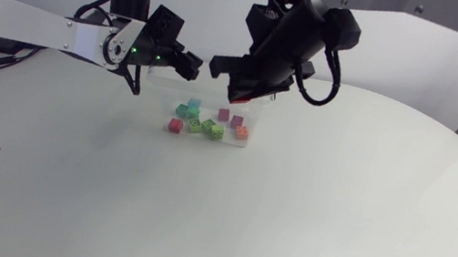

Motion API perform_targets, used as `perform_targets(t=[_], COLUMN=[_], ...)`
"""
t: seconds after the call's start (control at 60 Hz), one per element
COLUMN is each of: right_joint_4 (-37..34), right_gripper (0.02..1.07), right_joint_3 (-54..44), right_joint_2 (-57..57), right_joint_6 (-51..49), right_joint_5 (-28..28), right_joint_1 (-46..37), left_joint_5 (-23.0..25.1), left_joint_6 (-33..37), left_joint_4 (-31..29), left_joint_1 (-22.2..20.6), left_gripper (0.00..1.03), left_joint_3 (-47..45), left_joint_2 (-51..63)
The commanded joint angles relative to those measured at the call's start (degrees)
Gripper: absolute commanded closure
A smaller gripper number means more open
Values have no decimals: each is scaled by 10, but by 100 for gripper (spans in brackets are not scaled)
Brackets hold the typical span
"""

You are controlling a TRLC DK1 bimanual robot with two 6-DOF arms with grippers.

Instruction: Place the duplo bricks in the container

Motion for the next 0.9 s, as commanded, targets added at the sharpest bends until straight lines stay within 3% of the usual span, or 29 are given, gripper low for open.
perform_targets(t=[0.0,0.617,0.8,0.85,0.883], right_joint_4=[8,68,71,67,66], right_gripper=[74,70,34,12,8], right_joint_3=[27,170,186,197,200], right_joint_2=[29,174,208,218,219], right_joint_6=[7,2,-10,-14,-14], right_joint_5=[7,77,113,120,124], right_joint_1=[-13,-29,-32,-35,-36], left_joint_5=[-5,-58,-66,-66,-66], left_joint_6=[-13,-55,-55,-56,-56], left_joint_4=[-10,-32,-35,-48,-50], left_joint_1=[7,45,63,72,77], left_gripper=[5,5,5,5,5], left_joint_3=[1,-182,-221,-228,-231], left_joint_2=[-52,-314,-359,-376,-384])
